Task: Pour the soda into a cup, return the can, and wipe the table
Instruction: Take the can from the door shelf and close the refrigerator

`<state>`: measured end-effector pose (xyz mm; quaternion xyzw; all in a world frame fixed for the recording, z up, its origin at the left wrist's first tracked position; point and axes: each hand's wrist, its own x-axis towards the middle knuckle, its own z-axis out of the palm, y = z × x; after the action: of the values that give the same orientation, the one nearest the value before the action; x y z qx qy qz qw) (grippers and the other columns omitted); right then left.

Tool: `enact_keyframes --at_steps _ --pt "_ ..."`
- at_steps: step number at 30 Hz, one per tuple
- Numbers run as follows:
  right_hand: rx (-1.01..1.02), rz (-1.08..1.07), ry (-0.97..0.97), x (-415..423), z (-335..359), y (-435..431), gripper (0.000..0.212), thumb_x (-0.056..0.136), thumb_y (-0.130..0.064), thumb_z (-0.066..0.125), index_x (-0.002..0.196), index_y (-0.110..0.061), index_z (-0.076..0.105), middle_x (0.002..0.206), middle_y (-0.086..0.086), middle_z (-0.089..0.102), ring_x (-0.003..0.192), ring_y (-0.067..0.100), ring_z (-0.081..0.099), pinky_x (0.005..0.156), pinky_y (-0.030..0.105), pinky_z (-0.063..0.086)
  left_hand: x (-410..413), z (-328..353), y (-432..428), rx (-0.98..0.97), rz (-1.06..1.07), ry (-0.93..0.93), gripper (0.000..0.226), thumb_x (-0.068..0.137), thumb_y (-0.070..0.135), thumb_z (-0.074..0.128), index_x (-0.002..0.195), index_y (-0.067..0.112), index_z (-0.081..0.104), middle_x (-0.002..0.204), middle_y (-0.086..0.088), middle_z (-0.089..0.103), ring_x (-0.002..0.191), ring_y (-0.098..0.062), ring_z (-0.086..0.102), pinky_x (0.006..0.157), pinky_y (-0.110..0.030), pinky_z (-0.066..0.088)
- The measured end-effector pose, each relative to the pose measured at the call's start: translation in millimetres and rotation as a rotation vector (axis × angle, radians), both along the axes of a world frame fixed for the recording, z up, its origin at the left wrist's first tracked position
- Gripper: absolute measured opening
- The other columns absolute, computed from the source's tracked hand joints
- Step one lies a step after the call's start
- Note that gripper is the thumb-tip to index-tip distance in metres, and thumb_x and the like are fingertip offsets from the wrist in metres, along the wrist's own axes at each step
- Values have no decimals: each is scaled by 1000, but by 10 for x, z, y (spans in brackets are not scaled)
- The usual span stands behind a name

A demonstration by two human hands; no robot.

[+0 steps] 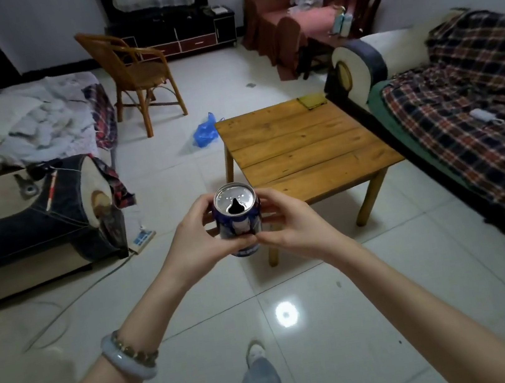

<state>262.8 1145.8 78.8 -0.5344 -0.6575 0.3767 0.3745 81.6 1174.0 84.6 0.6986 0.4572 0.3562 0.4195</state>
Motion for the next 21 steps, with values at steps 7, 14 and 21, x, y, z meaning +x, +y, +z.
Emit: enact_keyframes --at_steps 7,14,21 --pt "-13 -85 17 245 -12 1082 66 72 -4 74 131 -16 47 122 0 59 112 8 57 98 34 48 270 -12 1210 -19 -83 -28 70 51 16 91 111 22 55 106 13 63 98 4 58 76 -8 44" --pt "-26 -135 29 375 -40 1992 65 71 -1 74 130 -12 49 120 1 60 110 7 58 98 28 47 422 -104 2204 -14 -112 -10 75 47 25 93 113 24 57 107 13 65 102 -2 59 87 -15 45" --pt "-82 -150 42 476 -131 2766 67 72 -3 75 132 -14 47 124 1 59 113 9 57 98 26 46 529 -221 3024 -21 -125 18 71 50 27 92 112 31 56 107 20 63 102 2 57 90 -21 46"
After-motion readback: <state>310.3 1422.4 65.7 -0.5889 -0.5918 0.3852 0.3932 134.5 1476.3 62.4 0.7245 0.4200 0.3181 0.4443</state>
